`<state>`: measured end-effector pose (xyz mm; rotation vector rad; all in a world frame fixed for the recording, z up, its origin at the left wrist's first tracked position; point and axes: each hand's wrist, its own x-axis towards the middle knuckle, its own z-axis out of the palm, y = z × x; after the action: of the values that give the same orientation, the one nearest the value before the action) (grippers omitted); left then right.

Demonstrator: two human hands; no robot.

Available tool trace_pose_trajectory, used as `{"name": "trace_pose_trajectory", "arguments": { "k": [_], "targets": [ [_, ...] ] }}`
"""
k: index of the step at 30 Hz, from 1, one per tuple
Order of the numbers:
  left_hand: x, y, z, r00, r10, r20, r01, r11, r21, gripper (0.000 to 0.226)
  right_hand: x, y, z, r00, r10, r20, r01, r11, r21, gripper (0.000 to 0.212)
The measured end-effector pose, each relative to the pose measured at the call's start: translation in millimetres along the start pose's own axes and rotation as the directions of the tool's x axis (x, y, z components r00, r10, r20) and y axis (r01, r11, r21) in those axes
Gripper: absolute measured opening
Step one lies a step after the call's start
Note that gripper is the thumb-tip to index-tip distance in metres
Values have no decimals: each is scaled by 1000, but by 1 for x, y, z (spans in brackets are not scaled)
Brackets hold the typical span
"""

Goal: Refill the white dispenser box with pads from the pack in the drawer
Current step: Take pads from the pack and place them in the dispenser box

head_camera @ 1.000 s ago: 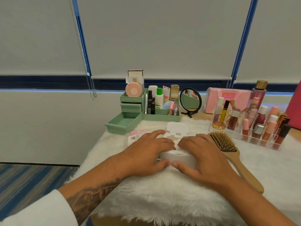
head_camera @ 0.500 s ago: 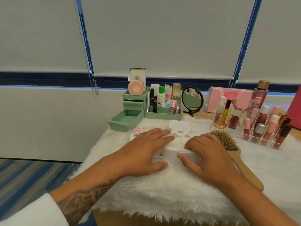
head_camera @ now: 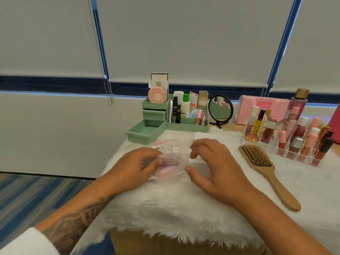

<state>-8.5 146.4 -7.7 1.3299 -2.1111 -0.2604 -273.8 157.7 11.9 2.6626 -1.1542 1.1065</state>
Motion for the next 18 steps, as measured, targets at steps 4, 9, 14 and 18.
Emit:
{"name": "trace_pose_trajectory", "arguments": {
  "k": [4,9,14,18],
  "targets": [
    [5,5,6,992,28,-125,-30,999,-11,22,28,-23,16,988,-68,136,73,997,-32,19],
    [6,2,13,976,27,-215,-35,999,-35,25,61,-22,33,974,-35,222,90,966,-242,24],
    [8,5,10,989,-114,-90,99,983,-153,74,65,-24,28,965,16,263,18,992,-126,50],
    [8,5,9,983,-184,3,180,959,-220,82,68,-24,27,960,7,280,38,987,-158,56]
  ]
}}
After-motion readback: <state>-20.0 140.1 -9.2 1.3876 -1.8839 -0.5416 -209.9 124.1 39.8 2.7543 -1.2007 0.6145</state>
